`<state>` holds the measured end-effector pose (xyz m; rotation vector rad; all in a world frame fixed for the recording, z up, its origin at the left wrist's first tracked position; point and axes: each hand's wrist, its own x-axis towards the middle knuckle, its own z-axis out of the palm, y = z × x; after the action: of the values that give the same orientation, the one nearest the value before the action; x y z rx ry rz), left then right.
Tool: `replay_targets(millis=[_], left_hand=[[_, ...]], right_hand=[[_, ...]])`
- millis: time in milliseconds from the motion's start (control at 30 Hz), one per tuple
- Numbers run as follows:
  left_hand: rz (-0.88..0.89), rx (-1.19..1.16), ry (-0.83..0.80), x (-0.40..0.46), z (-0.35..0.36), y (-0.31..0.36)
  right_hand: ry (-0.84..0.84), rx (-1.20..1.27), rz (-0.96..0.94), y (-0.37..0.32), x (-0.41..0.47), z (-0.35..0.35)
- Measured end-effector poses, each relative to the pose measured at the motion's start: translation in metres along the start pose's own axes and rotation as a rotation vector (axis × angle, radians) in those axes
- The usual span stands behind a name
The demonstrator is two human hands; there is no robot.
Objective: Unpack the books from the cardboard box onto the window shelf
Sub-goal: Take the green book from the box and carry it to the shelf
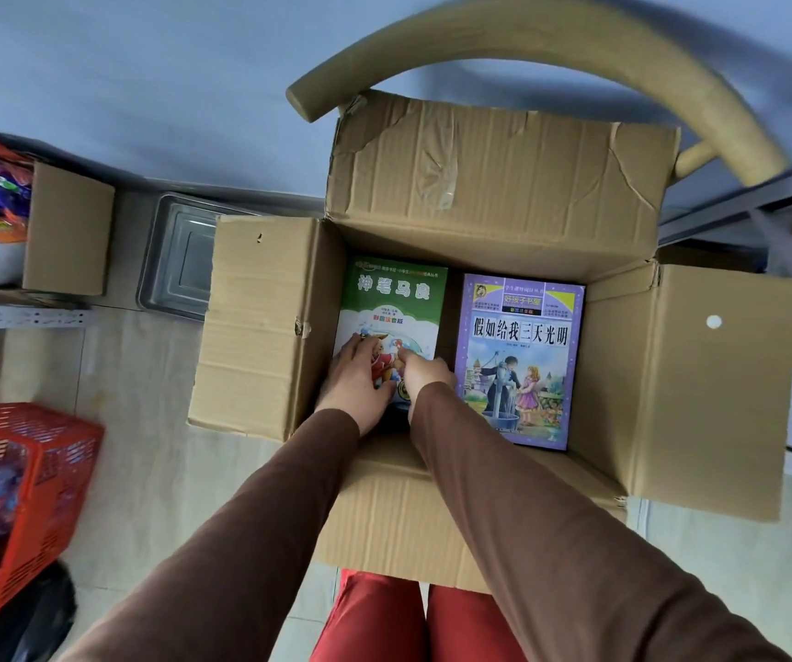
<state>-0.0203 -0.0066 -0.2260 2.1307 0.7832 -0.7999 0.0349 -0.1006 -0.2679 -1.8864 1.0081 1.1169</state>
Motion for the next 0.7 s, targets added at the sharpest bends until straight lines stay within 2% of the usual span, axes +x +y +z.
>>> replay_targets(millis=[233,367,467,600,667,700], left_hand=[[-0.039,-0.145,0.048,0.0,-0.002,-0.004],[-0.029,-0.508,0.096,-0.002,-0.004,0.003],[-0.172,-0.754,0.122,-0.002,-0.006,0.01],[-0.476,-1.039,-0.101,-0.01,-0.009,0.018],[-0.481,-1.09,-0.179,-0.022,-0.012,0.027],[-0.456,-1.093,-0.165,-0.028,-0.013,0.031]], right_hand=[[-0.165,0.292,-0.154,0.015,-0.01,-0.009],[-0.255,0.258,-0.247,0.013,-0.009,-0.034],[-0.332,0.281,-0.211,0.017,-0.007,-0.06],[-0.413,0.313,-0.146,0.025,-0.013,-0.093],[-0.433,0.329,-0.145,0.025,-0.023,-0.105],[-0.436,0.339,-0.156,0.024,-0.029,-0.109]])
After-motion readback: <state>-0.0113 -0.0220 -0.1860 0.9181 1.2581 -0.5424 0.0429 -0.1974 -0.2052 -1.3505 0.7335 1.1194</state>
